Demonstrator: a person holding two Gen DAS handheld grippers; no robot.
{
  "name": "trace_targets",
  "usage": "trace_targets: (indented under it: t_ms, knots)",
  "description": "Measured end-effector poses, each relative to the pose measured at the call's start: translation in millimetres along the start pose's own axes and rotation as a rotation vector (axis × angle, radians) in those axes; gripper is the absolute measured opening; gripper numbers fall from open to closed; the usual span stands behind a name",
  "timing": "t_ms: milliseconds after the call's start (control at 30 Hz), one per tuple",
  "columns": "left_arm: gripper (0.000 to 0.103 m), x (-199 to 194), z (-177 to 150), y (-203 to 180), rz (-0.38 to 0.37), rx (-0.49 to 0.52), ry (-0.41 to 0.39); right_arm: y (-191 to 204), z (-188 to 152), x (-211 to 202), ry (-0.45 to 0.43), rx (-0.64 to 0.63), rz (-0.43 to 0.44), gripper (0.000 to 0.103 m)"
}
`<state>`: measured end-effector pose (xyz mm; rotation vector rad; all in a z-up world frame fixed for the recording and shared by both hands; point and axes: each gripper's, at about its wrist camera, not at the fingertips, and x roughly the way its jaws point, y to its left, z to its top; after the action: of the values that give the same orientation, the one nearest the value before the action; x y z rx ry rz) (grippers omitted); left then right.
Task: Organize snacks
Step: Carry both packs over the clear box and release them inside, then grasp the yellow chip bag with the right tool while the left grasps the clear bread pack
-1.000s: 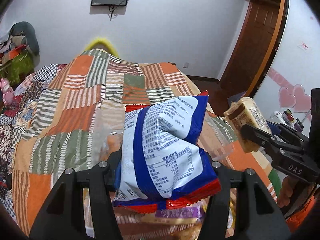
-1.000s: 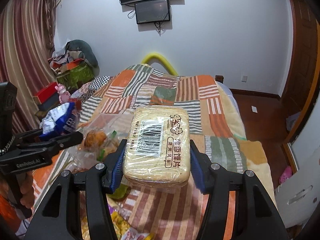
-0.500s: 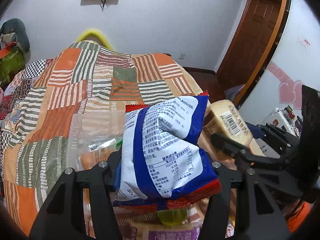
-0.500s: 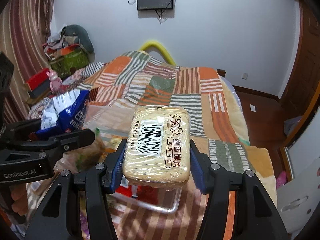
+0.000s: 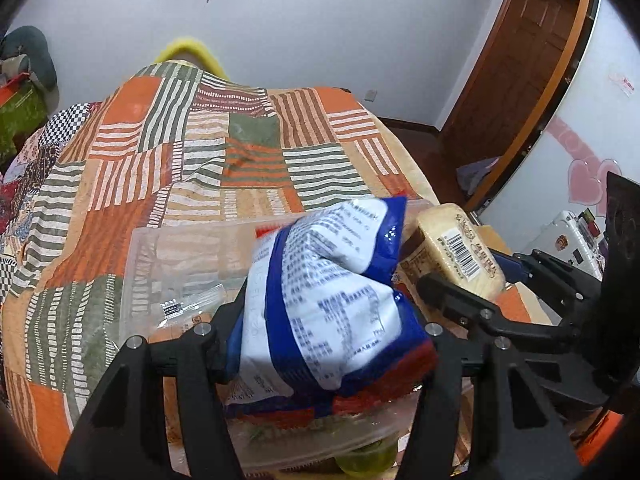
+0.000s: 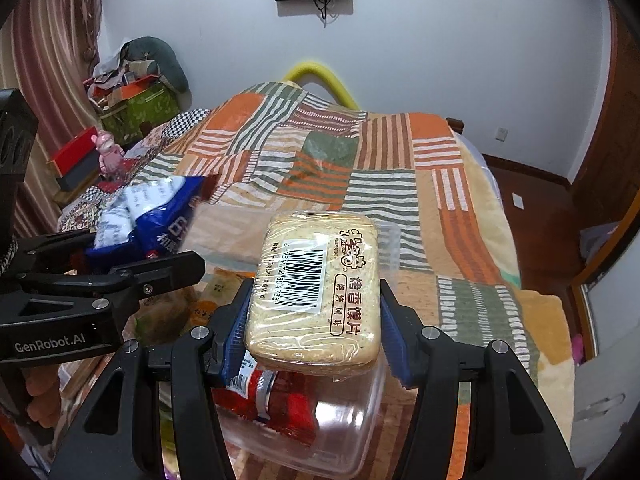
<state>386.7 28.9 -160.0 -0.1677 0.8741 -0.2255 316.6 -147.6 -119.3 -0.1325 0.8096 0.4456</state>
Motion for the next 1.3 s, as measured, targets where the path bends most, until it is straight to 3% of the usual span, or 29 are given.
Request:
trace_targets:
  t_ms: [167,300,733,1067,1300]
  knots:
    - [0.059,0.3,-2.5,1.7,-0.019,-0.022,0.017,-4.8,-2.4,4.3,0.037,0.023,0.029,0.054]
    - [0.072,-10.8,-3.0,-1.8,-0.025,-0.018,-0.008,-6.4,-1.5,-10.4,0.004,0.022,0.035,0.054]
    - [0.072,-90.3,-14.0,-6.5,0.024,0.033,-0.115,6.0,-4.2,-58.7,-0.082,-0.027,0.009,0.055]
    - [0.073,-135.0,-61.2,21.7,0.144,0.071,-0.098,11.8,-31.5,-79.6,-0.076,-0.007,0.013,0.057]
    - [0.073,-146.1,-103.0,56.2,0.204,0.019,-0.045,17.9,-61.0,-85.0,-0.038,0.019,0.017,0.057]
